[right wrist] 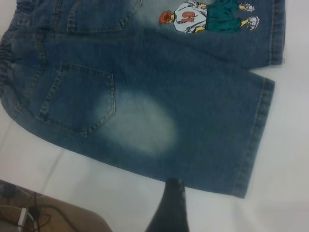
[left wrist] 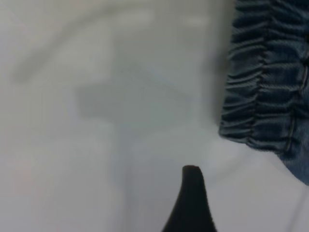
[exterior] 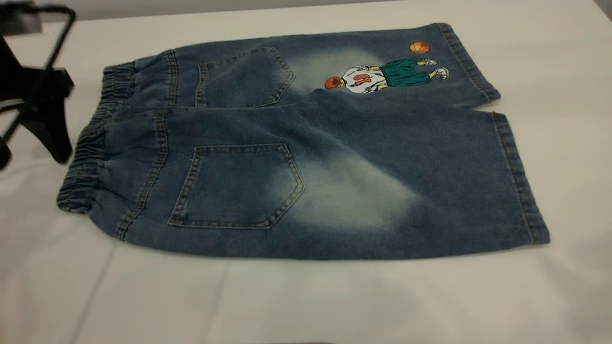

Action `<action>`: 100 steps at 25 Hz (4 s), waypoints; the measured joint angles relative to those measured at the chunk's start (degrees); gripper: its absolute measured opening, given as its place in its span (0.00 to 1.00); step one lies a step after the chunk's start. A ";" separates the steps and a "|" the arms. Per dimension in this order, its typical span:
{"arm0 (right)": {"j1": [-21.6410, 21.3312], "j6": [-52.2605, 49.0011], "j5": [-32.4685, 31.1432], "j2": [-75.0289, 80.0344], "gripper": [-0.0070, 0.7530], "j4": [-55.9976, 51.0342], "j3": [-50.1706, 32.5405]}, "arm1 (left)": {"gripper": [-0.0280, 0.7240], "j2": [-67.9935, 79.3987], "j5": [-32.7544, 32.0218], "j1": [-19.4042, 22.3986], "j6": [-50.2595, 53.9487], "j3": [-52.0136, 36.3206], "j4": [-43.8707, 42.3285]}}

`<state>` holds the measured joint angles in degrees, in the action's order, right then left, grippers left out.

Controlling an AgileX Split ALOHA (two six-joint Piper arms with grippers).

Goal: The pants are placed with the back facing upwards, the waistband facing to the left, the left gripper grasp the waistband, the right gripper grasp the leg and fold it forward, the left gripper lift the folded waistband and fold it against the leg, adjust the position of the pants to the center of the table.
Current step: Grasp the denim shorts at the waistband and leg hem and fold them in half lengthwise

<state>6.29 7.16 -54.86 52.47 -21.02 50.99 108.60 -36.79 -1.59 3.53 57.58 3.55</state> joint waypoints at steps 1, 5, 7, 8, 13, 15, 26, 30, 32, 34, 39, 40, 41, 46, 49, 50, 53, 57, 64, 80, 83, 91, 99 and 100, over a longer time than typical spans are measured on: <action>0.00 0.06 0.11 0.00 0.79 0.00 0.00 | 0.76 1.07 0.18 0.00 -0.99 0.00 0.49; 0.00 0.12 0.27 0.00 0.79 0.00 0.00 | 0.76 4.88 1.60 0.00 -3.53 0.00 1.02; 0.00 0.12 0.29 0.00 0.79 0.00 0.00 | 0.76 6.43 3.01 0.00 -4.97 0.00 1.02; 0.00 0.12 0.35 0.00 0.79 0.00 0.00 | 0.76 7.00 3.58 0.00 -5.48 0.02 1.16; 0.00 0.12 1.01 0.00 0.79 0.20 0.00 | 0.76 10.50 5.32 0.00 -5.94 0.07 1.55; 0.00 0.12 1.16 0.00 0.79 0.31 0.00 | 0.76 11.25 5.40 0.00 -5.99 0.29 1.90; 0.00 0.37 1.59 0.00 0.79 0.36 0.00 | 0.38 11.90 6.61 -0.10 -6.33 0.66 4.08; 0.00 1.40 3.74 1.16 0.79 0.18 0.00 | 0.14 11.71 6.93 -0.11 -6.33 0.66 6.12; 0.00 2.09 4.18 3.16 0.79 0.18 0.00 | 0.14 11.29 7.23 -0.11 -6.33 0.66 6.37; 0.00 3.36 4.25 5.63 0.79 0.03 0.00 | 0.14 10.54 7.88 -0.23 -6.33 0.66 6.37; 0.00 6.58 3.47 13.10 0.79 -1.42 0.11 | 0.14 6.30 7.17 -0.53 -6.27 0.66 6.32; 0.05 7.29 2.81 14.63 0.79 -1.81 0.11 | 0.14 5.53 6.93 -0.53 -6.27 0.66 6.32; 0.44 7.85 1.98 15.88 0.79 -2.23 0.11 | 0.14 4.77 6.43 -0.53 -6.27 0.66 6.32; 8.55 9.94 1.18 22.16 0.79 -1.57 0.20 | 0.14 3.63 3.39 -0.53 -6.27 2.47 6.32; 15.07 9.88 1.31 26.18 0.79 2.02 0.24 | 0.14 3.39 2.52 -0.53 -6.27 3.24 6.32; 17.23 9.41 1.31 27.75 0.79 3.72 0.24 | 0.14 3.40 2.21 -0.58 -6.27 3.35 6.32; 22.51 7.49 1.82 32.72 0.79 8.56 0.24 | 0.14 3.40 1.92 -0.58 -6.27 3.41 6.32; 26.90 5.79 4.02 39.09 0.79 12.30 0.24 | 0.14 3.40 1.69 -0.58 -6.27 3.41 6.32; 27.38 2.56 9.20 47.13 0.79 13.41 0.21 | 0.14 3.40 1.69 -0.58 -6.27 3.41 6.32; 24.50 -0.13 26.50 54.76 0.79 14.48 -7.29 | 0.14 3.40 1.69 -0.58 -6.33 3.41 6.32; 24.17 -0.17 28.24 55.75 0.79 14.55 -7.53 | 0.14 3.40 1.69 -0.58 -6.33 3.41 6.32; 23.31 -0.17 32.05 60.23 0.79 14.74 -8.37 | 0.14 3.40 1.69 -0.58 -6.33 3.41 6.32; 20.34 -0.17 34.41 61.18 0.79 14.86 -8.93 | 0.14 3.40 1.74 -0.58 -6.33 3.41 6.32; 19.90 -0.17 34.51 61.18 0.79 14.86 -8.93 | 0.14 3.40 1.74 -0.58 -6.33 3.41 6.32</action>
<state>26.19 6.99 -20.35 113.66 -6.16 42.07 111.99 -35.05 -2.17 -2.80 60.99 9.88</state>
